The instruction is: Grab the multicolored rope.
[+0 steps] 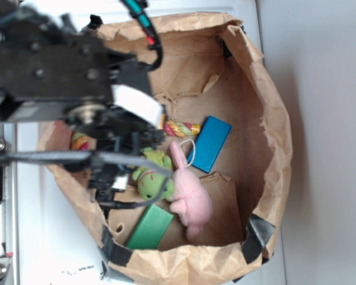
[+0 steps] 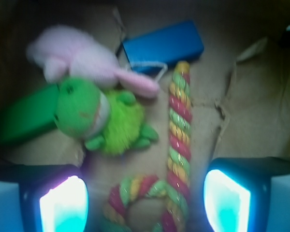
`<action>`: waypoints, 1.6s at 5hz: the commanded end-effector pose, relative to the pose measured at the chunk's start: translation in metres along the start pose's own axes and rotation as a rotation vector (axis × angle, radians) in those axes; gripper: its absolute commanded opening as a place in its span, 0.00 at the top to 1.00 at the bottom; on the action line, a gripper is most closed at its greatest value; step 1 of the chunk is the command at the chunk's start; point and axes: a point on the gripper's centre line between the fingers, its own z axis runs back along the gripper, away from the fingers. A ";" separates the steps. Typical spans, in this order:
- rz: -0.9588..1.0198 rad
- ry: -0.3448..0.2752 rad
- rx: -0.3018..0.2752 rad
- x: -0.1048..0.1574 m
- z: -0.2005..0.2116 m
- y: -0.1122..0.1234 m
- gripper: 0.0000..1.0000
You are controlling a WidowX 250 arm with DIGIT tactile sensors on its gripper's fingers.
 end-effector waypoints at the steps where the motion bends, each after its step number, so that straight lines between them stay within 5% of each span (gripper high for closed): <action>1: -0.026 -0.008 0.033 0.016 -0.006 0.003 0.00; 3: -0.096 -0.012 0.041 0.008 -0.012 -0.021 0.00; 8: -0.168 0.006 -0.029 0.008 -0.013 -0.020 0.00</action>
